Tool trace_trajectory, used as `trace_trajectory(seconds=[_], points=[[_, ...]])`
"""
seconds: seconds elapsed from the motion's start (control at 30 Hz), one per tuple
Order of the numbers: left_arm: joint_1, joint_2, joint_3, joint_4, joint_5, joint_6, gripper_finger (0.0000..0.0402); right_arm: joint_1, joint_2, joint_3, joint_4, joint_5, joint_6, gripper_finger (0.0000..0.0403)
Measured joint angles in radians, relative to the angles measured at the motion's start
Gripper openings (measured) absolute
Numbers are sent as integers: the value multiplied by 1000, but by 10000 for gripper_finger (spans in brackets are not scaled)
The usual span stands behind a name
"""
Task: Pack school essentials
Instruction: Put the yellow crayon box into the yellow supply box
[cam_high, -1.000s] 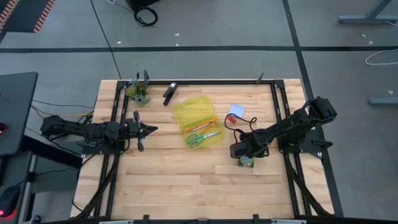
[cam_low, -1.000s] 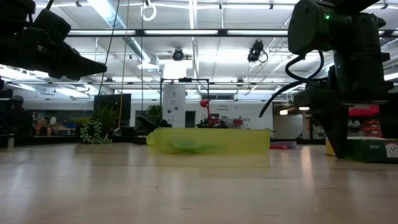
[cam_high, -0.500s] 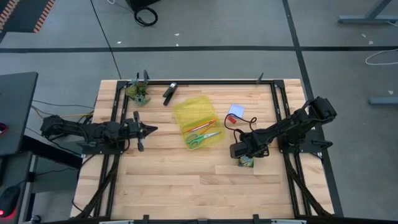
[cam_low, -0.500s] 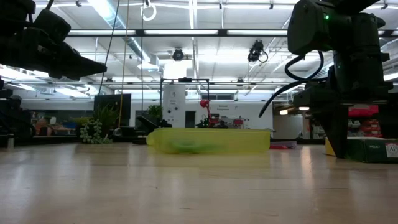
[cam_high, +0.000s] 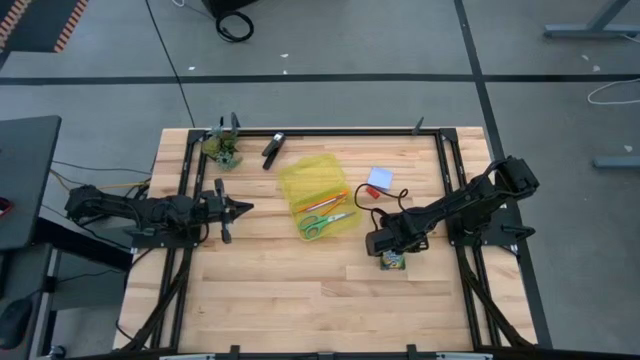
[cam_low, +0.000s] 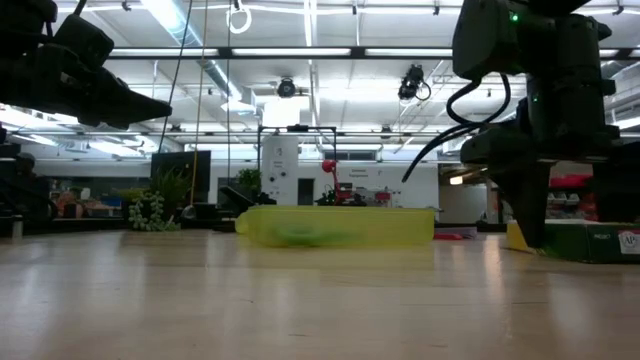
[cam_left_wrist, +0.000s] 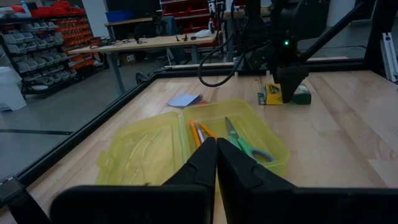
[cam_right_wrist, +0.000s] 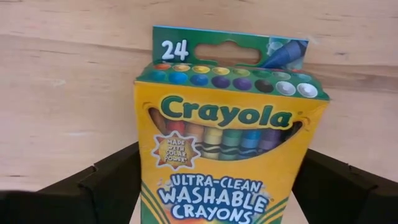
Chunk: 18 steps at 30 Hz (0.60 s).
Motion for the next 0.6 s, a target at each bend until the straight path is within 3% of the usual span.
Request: trace_trajectory(seconds=[0.6], points=[[0, 0, 0, 0, 0, 19, 15, 0, -2, 1, 153, -37, -7, 367]])
